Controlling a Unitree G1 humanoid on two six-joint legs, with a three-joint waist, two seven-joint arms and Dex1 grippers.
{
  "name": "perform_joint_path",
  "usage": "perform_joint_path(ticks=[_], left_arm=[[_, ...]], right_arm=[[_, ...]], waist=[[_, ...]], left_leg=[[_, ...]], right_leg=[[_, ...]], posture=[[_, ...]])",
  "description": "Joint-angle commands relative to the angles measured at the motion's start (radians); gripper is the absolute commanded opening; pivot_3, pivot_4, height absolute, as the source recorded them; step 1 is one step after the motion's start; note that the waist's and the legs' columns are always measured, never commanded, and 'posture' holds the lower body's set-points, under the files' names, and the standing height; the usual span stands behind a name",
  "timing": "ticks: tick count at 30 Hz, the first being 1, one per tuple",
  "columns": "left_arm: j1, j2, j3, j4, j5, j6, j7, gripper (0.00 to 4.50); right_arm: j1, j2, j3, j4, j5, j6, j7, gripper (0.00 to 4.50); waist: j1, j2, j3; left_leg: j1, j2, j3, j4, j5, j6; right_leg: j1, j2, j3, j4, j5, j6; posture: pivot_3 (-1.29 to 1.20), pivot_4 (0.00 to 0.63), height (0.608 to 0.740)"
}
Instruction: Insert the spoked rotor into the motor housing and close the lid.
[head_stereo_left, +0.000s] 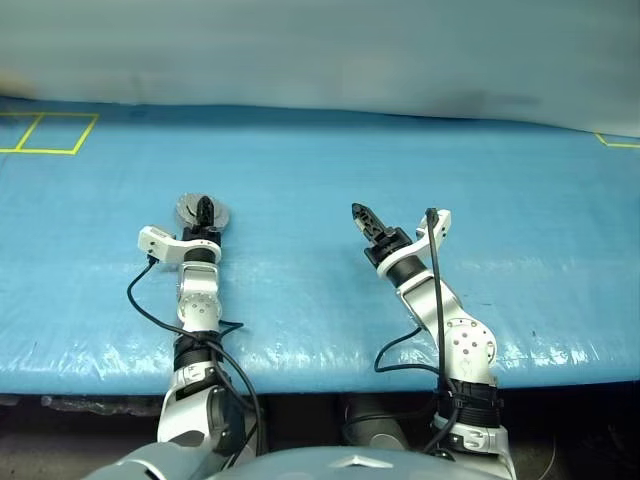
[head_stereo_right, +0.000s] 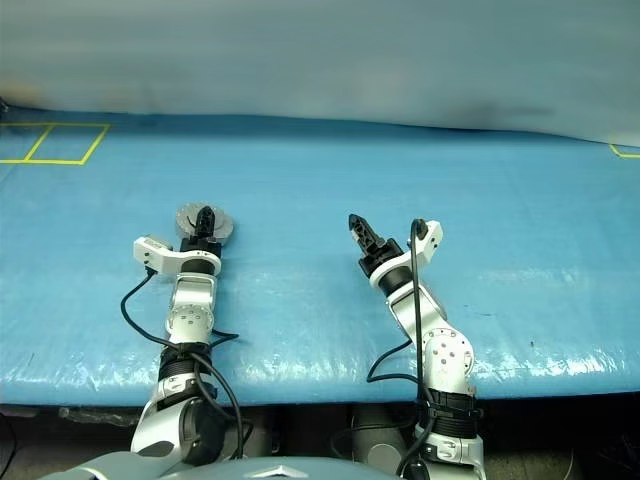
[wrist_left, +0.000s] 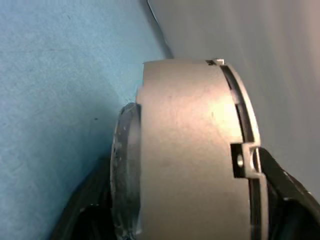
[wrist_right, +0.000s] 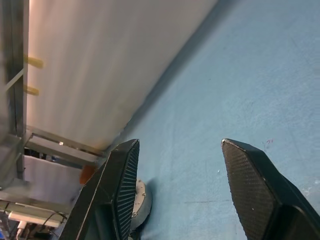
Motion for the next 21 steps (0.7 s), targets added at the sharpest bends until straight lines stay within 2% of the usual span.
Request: perform_joint_path(ticks=[1,5,9,13,16,18,21], left_arm=[[0.035,0.039,0.018,-0.095,0.059,-0.068,0.032,4.47],[0.068,0.047,0.059,-0.233,0.067,-0.149,0.070,4.47],[0.079,0.063,0.081,-0.312,0.132,-0.229,0.146,4.47],[0.092,0.084,0.011,-0.355,0.210,-0.289,0.070,4.47],[0.151,0.144,-0.197,-0.400,0.310,-0.240,-0.142,4.47],[0.200,0.221,-0.375,-0.412,0.435,-0.198,-0.271,4.47],[0.237,0.335,-0.576,-0.402,0.561,-0.143,-0.433,4.47]], right_arm=[[-0.003,0.002,-0.015,-0.035,-0.004,-0.014,0.003,2.78],[-0.008,-0.002,-0.028,-0.025,-0.002,0.000,-0.001,2.78],[-0.028,-0.011,-0.035,-0.010,-0.002,0.019,-0.002,2.78],[-0.035,-0.041,-0.007,-0.024,-0.083,-0.020,0.050,2.78],[-0.019,-0.125,0.070,-0.053,-0.313,-0.174,0.163,2.78],[-0.008,-0.187,0.101,-0.039,-0.448,-0.268,0.209,2.78],[0.014,-0.282,0.123,-0.017,-0.544,-0.310,0.293,2.78]], waist=[[-0.010,0.000,0.000],[-0.009,0.000,0.000],[0.004,0.000,0.000],[0.015,-0.001,0.000],[0.020,-0.001,-0.001],[0.021,-0.001,-0.001],[0.017,0.002,-0.002]], left_leg=[[0.000,0.000,0.000,0.000,0.000,0.000],[0.000,0.002,0.000,0.000,0.001,-0.001],[-0.002,0.001,0.000,0.000,0.001,-0.001],[-0.002,0.000,0.000,0.001,0.001,-0.001],[-0.003,-0.001,0.001,0.001,0.001,-0.001],[-0.002,-0.001,0.001,0.001,0.001,-0.001],[-0.001,-0.001,0.002,0.000,0.001,-0.001]], right_leg=[[0.000,0.001,0.000,0.000,0.000,-0.001],[-0.001,0.002,0.001,0.000,0.002,0.001],[-0.001,0.002,0.001,-0.001,0.004,0.003],[0.000,-0.001,0.001,-0.002,0.005,0.002],[0.000,-0.001,0.001,-0.002,0.004,0.001],[0.000,-0.001,0.001,-0.002,0.004,0.000],[0.000,-0.001,0.001,-0.002,0.002,-0.002]], posture=[[0.00,0.150,0.740],[0.00,0.150,0.740],[0.00,0.150,0.740],[0.00,0.150,0.740],[0.00,0.150,0.740],[0.00,0.150,0.740],[0.00,0.150,0.740]])
